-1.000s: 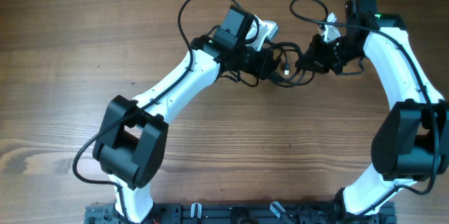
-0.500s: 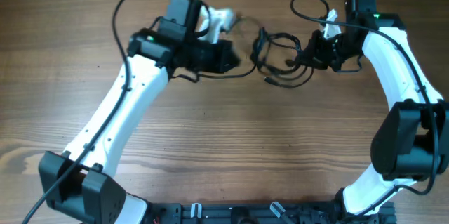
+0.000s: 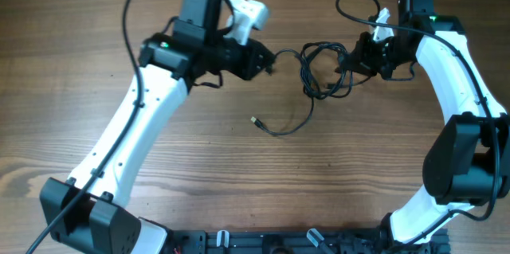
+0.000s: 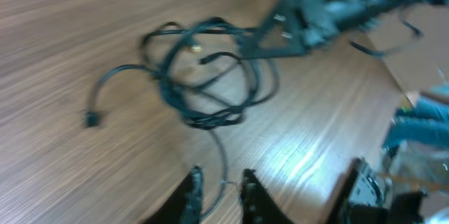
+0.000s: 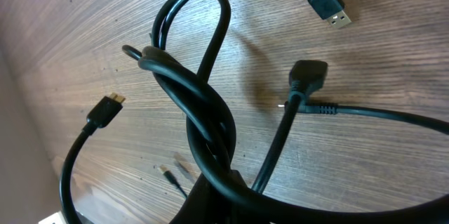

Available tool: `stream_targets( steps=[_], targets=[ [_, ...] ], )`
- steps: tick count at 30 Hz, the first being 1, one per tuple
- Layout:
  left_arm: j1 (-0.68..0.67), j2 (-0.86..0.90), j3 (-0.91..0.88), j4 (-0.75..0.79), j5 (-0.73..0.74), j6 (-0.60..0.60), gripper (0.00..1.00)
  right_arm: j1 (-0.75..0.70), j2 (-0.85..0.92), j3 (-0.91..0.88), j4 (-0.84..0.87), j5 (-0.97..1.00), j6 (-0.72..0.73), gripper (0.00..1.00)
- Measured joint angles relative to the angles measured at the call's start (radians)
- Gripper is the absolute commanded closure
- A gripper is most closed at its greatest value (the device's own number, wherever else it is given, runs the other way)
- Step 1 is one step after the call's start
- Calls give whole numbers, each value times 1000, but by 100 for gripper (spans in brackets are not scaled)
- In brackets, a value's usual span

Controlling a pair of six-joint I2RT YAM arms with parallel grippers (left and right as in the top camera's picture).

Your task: Untangle cables

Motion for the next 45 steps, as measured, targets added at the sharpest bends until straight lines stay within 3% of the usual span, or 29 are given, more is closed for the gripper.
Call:
stream_targets(
  steps=[3,8,11,21,33,45],
  targets=[
    [-83,16,0,9,14,13,62,0,0,0,2,-12,-8,96],
    [-179,153,2,68,16,11,61,0,0,0,0,-78,-59,96],
    [-187,216,2,148,15,-45,60,0,0,0,-13,-186,-152,96],
    [-170,228,2,162,-13,-146,59,-26,0,0,-69,-472,-402,96],
    [-174,283,2,299,21,-286,58,-28,0,0,-69,-541,-423,96],
    [-182,291,2,352,30,-324,59,-32,0,0,-68,-554,-404,96]
  ],
)
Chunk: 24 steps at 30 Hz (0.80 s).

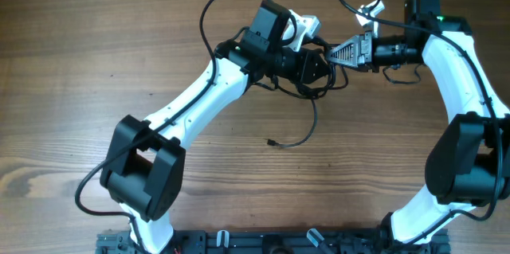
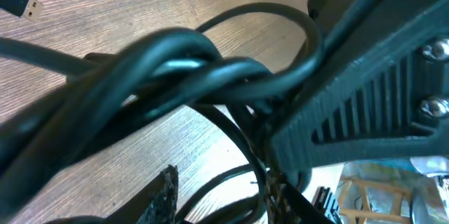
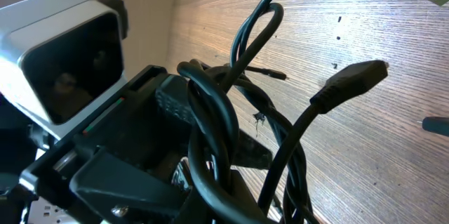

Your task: Untangle cables

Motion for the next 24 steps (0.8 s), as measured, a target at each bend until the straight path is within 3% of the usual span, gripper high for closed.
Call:
stream_targets(
  steps=[9,11,15,24],
  targets=[
    [-13,44,0,89,3,-115,52,-14,0,0,8,-4,0,96],
    [-13,44,-4,94,4,-149,42,-15,0,0,11,-4,2,96],
    [-13,48,-12,106,1,-256,30,-22,0,0,19,-7,23,96],
    [-13,56,-18,143,19,-368,28,-29,0,3,31,-11,76,96]
  ],
)
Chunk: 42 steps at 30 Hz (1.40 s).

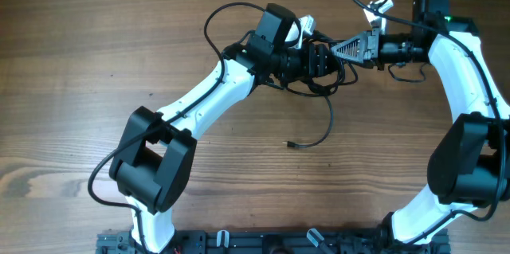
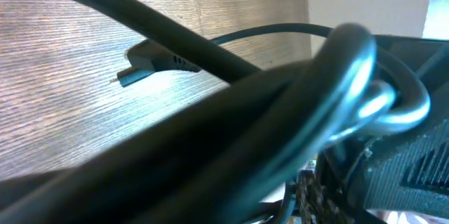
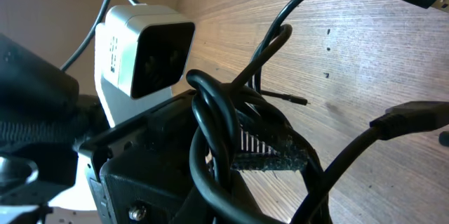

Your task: Untangle cables

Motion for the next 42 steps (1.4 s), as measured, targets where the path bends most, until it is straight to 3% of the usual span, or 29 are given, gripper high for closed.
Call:
stream_targets(
  steps=[13,23,30,32,37,42],
  targets=[
    [0,1,-17,95,-23,-38,24,0,0,24,29,2,109,96],
    [1,2,-26,129,-35,-67,32,24,0,27,93,-11,171,96],
    [-9,2,-26,145,-10,-82,73,40,0,25,101,-27,183,96],
    [-11,2,-26,148,-10,-83,96,45,0,25,105,-21,187,96],
    [-17,2,-25,109,-40,-95,96,68,0,20,109,43,199,96],
    [-14,2,-16,-1,-85,26,96,117,0,7,160,142,297,96]
  ],
)
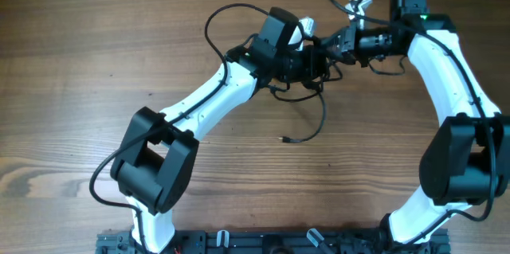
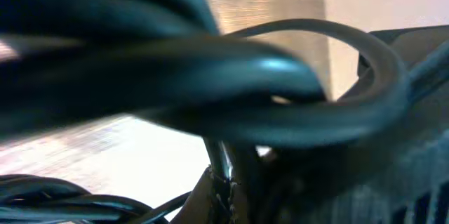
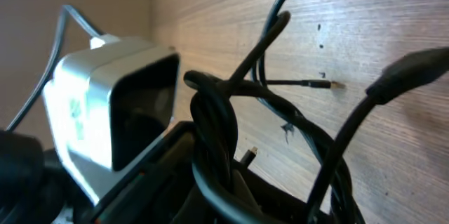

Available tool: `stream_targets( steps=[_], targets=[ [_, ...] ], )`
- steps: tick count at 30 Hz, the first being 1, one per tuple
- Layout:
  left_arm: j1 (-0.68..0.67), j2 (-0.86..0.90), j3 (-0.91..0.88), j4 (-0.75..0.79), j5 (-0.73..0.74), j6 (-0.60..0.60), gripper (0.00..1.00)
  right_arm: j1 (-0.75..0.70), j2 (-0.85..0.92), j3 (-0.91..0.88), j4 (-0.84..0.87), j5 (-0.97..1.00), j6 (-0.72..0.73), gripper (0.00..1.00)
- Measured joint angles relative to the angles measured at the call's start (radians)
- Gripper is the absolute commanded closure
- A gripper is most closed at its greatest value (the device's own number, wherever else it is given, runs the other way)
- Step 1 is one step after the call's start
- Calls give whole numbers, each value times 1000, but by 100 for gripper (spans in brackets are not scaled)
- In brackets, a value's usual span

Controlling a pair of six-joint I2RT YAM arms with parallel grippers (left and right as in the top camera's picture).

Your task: Untangle cables

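The black cable tangle (image 1: 301, 88) hangs bunched between both grippers at the table's far middle. One loose strand drops to a small plug (image 1: 284, 138) lying on the wood. My left gripper (image 1: 319, 61) is shut on a thin cable of the bundle, and thick black strands (image 2: 210, 104) fill its wrist view above the left gripper (image 2: 223, 192). My right gripper (image 1: 335, 47) sits right against it, shut on the knotted strands (image 3: 214, 119). In its wrist view the right gripper (image 3: 231, 203) is mostly hidden by cable. A free plug (image 3: 414, 66) sticks out at the right.
The left wrist's white camera housing (image 3: 112, 104) sits close beside the right fingers. The right arm's own wire loops at the far edge. The wooden table (image 1: 96, 47) spreads to the left, and a black rail (image 1: 279, 242) runs along the front edge.
The right gripper and the bundle have shifted a little left and toward the far edge. The loose plug end lies slightly further left. Both grippers are still shut on the cables.
At first the tangle lay on the table, the right gripper shut on its right side and the left gripper to its left. Then the left gripper was inside the tangle beside the right one. Since then both hold the bundle together, with one strand trailing.
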Motion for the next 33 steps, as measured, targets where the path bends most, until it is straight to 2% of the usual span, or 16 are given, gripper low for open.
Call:
stream_targets(
  steps=[4,9,15,18,22,24,27,31,32,33],
  targets=[
    [23,-17,11,-70,-14,96,96,14,0,-8,51,69,109,96],
    [56,-155,11,-178,-40,186,96,-8,0,-9,121,114,252,96],
    [58,-293,17,-290,-63,220,96,-10,0,-9,201,126,386,96],
    [56,-296,17,-301,-2,246,96,-10,0,-10,272,129,458,96],
    [55,-296,19,-363,249,470,96,-10,0,-11,374,103,535,96],
    [55,-296,21,-420,317,605,96,-8,0,-11,392,84,552,96],
    [55,-296,25,-513,324,766,96,-7,0,-11,401,68,567,96],
    [55,-296,30,-614,296,905,96,-7,0,-11,431,61,571,96],
    [55,-296,30,-633,293,931,89,-6,0,-11,434,61,570,96],
    [51,-296,32,-675,285,985,63,-5,0,-12,439,59,571,96]
  ],
)
